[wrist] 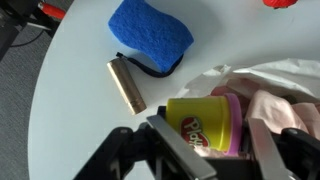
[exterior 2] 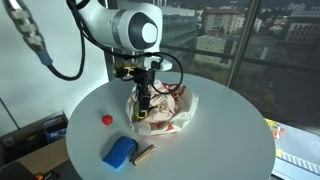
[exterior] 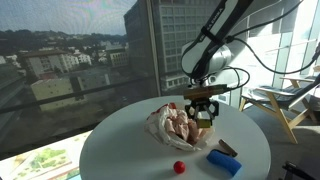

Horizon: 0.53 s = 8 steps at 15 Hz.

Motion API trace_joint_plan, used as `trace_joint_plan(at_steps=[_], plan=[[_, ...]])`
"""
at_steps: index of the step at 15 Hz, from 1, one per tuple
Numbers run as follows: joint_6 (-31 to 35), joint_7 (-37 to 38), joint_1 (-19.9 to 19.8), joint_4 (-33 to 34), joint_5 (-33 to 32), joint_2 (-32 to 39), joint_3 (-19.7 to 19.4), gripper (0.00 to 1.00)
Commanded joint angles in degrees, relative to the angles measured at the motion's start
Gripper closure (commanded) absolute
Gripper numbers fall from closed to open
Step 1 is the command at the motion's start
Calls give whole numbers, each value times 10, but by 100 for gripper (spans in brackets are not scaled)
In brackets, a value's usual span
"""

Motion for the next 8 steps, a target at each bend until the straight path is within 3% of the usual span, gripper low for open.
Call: trace_joint_plan(at_steps=[1, 8], plan=[[14, -3, 14, 43, -6, 44, -4, 68], [50, -19, 29, 104, -12, 133, -12, 68]])
